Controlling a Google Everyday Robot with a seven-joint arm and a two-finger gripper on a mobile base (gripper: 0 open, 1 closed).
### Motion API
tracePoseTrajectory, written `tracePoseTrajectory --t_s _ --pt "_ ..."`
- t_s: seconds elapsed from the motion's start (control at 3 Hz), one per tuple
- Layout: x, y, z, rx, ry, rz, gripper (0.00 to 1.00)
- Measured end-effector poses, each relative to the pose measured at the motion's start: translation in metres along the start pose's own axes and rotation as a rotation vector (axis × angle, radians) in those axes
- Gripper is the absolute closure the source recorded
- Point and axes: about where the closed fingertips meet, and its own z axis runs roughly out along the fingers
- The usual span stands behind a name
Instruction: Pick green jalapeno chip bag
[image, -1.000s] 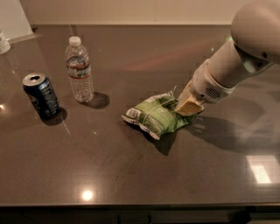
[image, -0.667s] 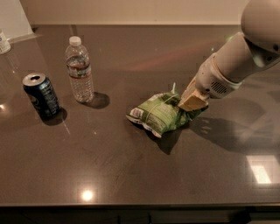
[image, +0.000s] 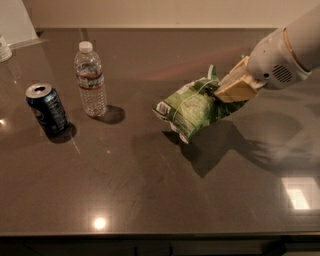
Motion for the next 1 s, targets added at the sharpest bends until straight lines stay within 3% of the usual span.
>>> tracePoseTrajectory --t_s 0.67,1.0 --pt "-0.047 0.015 -0.052 -0.007 -0.209 -0.045 1.00" --pt "-0.047 0.015 -0.052 -0.007 -0.209 -0.045 1.00"
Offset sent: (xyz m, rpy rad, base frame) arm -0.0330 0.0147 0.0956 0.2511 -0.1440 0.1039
